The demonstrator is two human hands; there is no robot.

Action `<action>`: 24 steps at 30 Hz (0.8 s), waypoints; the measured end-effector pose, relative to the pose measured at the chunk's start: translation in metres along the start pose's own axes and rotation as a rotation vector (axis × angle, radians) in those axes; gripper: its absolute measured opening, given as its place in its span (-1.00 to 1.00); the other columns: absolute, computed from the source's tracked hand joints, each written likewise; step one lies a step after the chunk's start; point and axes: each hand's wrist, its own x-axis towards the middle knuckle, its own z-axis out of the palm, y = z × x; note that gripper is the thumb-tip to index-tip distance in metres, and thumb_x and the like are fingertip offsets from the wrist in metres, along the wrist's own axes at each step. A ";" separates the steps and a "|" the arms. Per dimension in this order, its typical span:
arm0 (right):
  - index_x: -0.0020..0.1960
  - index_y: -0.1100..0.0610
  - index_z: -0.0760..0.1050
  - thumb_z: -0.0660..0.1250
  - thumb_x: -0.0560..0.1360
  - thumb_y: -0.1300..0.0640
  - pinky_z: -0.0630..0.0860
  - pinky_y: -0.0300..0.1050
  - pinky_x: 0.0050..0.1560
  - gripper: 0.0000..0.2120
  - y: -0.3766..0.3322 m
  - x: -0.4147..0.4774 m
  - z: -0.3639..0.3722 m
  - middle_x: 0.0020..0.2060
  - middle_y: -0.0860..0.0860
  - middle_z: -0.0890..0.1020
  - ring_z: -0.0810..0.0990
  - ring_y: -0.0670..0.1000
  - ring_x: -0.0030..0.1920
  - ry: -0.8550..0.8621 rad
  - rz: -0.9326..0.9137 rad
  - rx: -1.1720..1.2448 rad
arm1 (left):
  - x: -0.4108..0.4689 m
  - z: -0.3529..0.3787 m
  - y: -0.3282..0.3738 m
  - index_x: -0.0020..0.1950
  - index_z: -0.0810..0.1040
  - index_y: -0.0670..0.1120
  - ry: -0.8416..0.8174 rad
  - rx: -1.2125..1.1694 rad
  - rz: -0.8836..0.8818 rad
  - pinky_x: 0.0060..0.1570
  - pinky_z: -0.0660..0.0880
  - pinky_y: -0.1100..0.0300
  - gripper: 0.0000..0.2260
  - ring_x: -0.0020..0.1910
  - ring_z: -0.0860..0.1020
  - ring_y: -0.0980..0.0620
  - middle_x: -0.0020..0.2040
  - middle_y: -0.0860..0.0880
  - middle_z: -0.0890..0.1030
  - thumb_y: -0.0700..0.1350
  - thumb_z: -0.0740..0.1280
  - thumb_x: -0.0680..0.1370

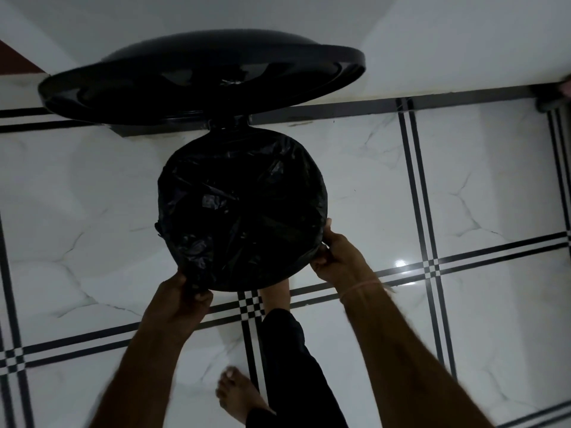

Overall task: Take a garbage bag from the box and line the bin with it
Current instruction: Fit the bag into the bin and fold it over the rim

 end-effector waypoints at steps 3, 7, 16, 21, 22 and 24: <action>-0.05 0.19 0.50 0.12 0.71 0.22 0.58 -0.23 -0.49 -0.76 0.004 0.003 0.011 -0.16 0.10 0.56 0.58 0.01 -0.27 0.032 -0.076 -0.129 | 0.003 -0.001 0.004 -0.11 0.53 -0.10 0.074 0.009 -0.020 -0.51 0.46 0.31 -0.83 -0.46 0.56 0.12 -0.24 0.01 0.59 -0.25 0.21 0.63; 0.01 0.19 0.58 0.17 0.72 0.09 0.67 -0.25 -0.25 -0.73 0.011 -0.015 0.007 -0.12 0.09 0.68 0.70 -0.01 -0.16 -0.044 -0.197 0.009 | -0.001 0.006 0.003 0.13 0.65 -0.08 0.006 -0.106 0.046 0.06 0.65 -0.03 -0.69 0.11 0.69 -0.08 0.15 -0.06 0.70 0.12 0.30 0.61; 0.14 0.23 0.63 0.12 0.69 -0.15 0.55 0.00 0.31 -0.51 0.006 -0.037 -0.008 0.04 0.08 0.75 0.70 0.07 0.14 -0.181 -0.313 -0.145 | 0.025 0.018 0.018 0.19 0.52 -0.16 0.295 0.059 0.030 0.31 0.42 0.06 -0.77 0.15 0.58 -0.07 0.57 -0.21 0.34 -0.19 0.07 0.72; 0.17 0.17 0.59 0.34 0.63 -0.04 0.65 -0.01 0.07 -0.71 -0.019 -0.053 0.015 0.07 0.05 0.70 0.70 0.02 0.04 0.129 -0.617 -0.461 | 0.002 0.025 0.030 0.36 0.50 -0.11 0.462 0.277 0.340 0.11 0.51 0.08 -0.52 0.19 0.56 -0.02 0.34 -0.10 0.57 0.21 0.30 0.60; 0.15 0.15 0.60 0.37 0.61 -0.05 0.64 -0.06 0.05 -0.72 -0.029 -0.052 0.025 0.02 0.03 0.68 0.67 -0.07 -0.02 0.139 -0.708 -0.489 | 0.000 0.031 0.037 0.36 0.51 -0.06 0.448 0.339 0.439 0.06 0.48 0.10 -0.49 0.16 0.55 0.01 0.30 -0.04 0.60 0.26 0.31 0.57; 0.07 0.22 0.63 0.37 0.61 -0.05 0.59 -0.28 -0.15 -0.69 -0.046 -0.045 0.051 -0.12 0.02 0.66 0.62 -0.17 -0.21 0.059 -0.723 -0.547 | -0.001 0.048 0.053 0.27 0.58 -0.02 0.360 0.495 0.607 -0.03 0.46 0.17 -0.59 0.12 0.58 0.06 0.15 0.03 0.65 0.22 0.33 0.58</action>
